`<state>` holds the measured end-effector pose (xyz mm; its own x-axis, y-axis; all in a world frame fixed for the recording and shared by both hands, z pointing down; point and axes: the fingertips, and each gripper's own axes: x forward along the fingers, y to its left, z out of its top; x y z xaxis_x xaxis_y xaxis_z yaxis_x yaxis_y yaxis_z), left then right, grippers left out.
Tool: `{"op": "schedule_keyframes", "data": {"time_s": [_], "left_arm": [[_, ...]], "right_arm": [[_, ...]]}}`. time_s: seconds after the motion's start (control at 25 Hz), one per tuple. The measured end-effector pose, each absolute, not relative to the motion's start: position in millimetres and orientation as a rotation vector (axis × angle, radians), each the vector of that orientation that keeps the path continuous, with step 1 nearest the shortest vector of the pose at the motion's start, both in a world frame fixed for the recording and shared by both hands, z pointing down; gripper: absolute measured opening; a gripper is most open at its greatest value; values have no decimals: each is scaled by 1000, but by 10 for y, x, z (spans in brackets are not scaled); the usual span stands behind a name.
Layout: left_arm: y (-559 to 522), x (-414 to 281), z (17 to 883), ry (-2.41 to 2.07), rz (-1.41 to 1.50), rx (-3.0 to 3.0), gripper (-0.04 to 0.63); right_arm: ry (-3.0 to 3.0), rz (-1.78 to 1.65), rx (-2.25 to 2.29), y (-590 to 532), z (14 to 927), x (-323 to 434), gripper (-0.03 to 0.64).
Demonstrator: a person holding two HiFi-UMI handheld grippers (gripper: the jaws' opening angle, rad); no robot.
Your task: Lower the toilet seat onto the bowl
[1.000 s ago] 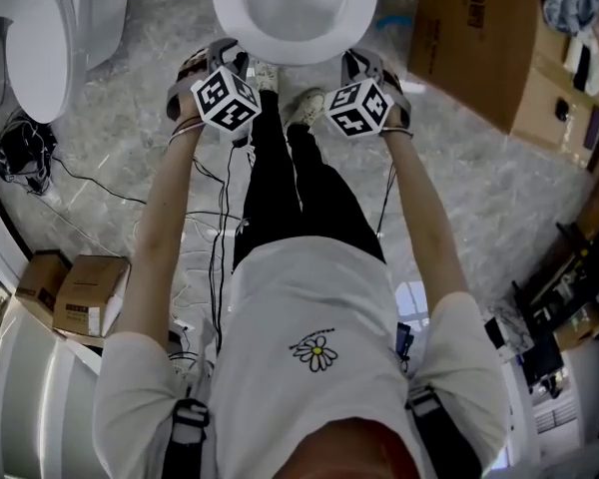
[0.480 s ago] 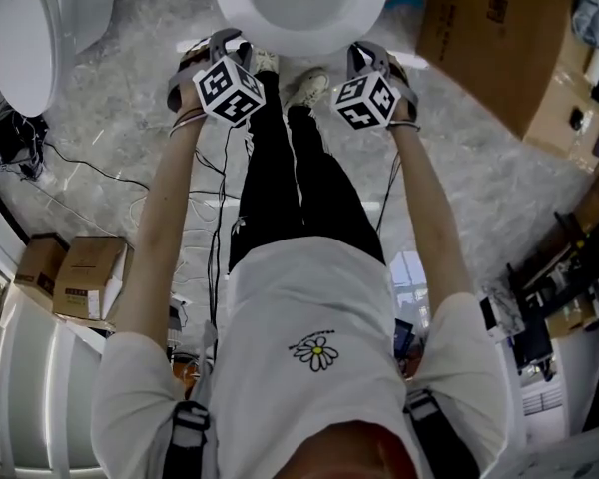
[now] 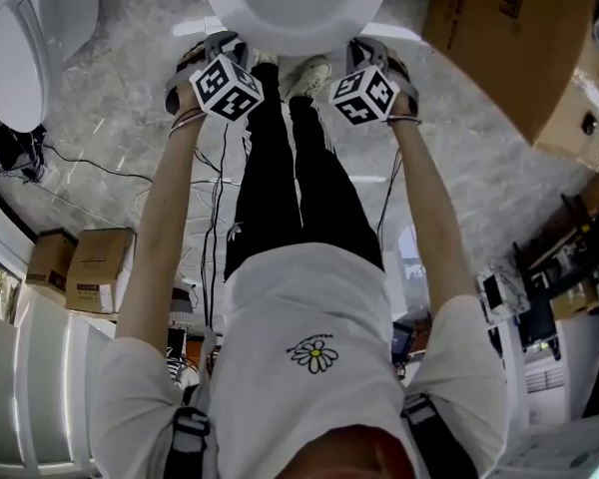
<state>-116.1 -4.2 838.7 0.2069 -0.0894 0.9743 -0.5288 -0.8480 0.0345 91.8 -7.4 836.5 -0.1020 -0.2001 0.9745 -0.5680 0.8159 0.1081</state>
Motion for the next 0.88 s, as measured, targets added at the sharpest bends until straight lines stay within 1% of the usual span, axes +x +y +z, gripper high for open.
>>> {"op": "schedule_keyframes", "data": {"time_s": [0.24, 0.88], "left_arm": [[-36, -1151, 8473, -550, 1710, 2087, 98], [-89, -1142, 8466, -571, 1612, 2081, 89]], "right_arm": [[-1651, 393, 618, -63, 8480, 929, 43], [-1583, 506, 684, -81, 8648, 1007, 43]]}}
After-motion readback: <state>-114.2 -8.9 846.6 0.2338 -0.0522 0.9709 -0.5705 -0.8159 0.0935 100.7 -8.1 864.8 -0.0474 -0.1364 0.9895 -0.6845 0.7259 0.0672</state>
